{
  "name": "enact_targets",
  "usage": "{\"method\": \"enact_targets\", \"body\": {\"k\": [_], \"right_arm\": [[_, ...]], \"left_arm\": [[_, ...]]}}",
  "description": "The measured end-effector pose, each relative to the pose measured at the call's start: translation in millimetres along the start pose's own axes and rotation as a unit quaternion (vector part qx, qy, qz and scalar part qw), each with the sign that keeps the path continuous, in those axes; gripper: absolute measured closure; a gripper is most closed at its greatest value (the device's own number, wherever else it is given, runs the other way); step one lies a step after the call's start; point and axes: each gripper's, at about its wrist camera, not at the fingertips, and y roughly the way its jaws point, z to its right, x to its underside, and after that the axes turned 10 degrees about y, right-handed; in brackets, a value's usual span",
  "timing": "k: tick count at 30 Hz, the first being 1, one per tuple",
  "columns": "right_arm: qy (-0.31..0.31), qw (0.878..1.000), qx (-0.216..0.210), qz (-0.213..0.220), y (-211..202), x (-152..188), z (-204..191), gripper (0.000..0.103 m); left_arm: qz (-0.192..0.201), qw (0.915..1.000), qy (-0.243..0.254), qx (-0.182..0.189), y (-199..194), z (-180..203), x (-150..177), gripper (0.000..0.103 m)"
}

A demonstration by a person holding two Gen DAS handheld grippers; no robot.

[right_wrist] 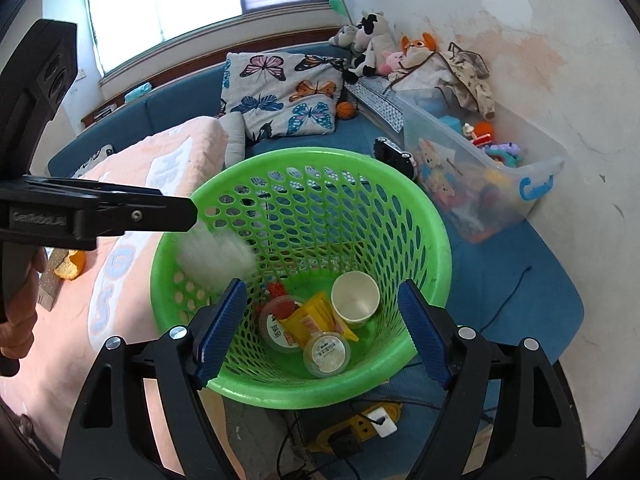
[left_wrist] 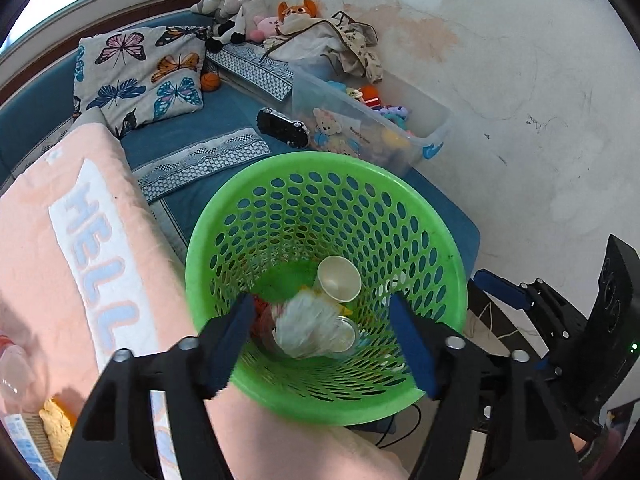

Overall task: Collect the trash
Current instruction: 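Move both tools back to the table toward the bread slice and plastic bag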

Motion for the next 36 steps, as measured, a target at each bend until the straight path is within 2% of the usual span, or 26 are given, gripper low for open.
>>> {"method": "enact_targets", "body": {"k": [6, 13, 15, 21, 31, 36], "right_arm": [[-0.004, 1.000, -0.006, 0.000, -4, 5, -6, 0.025], [-0.021, 1.000, -0.019, -0.003, -8, 13, -30, 0.025], [-0.027, 0.999, -0.026, -0.002, -9, 15, -39, 0.022], [-0.044, 0.998, -0.046, -0.003, -12, 17, -71, 0.021], [-0.083, 0.993, -0.088, -0.009, -12, 23, -141, 0.019], [-0.104, 0.989, -0.105, -0.018, -5, 30, -176, 0.019]], "left_arm": [[0.005, 0.9998, -0.017, 0.001, -12, -8, 12, 0.031], [0.043, 0.9973, -0.055, -0.024, -59, -37, 33, 0.030], [0.053, 0.9960, -0.060, -0.039, -74, -45, 41, 0.030], [0.067, 0.9914, -0.081, -0.079, -110, -73, 70, 0.028], [0.091, 0.9816, -0.131, -0.104, -165, -123, 125, 0.025], [0.094, 0.9759, -0.142, -0.137, -190, -143, 151, 0.025]]}}
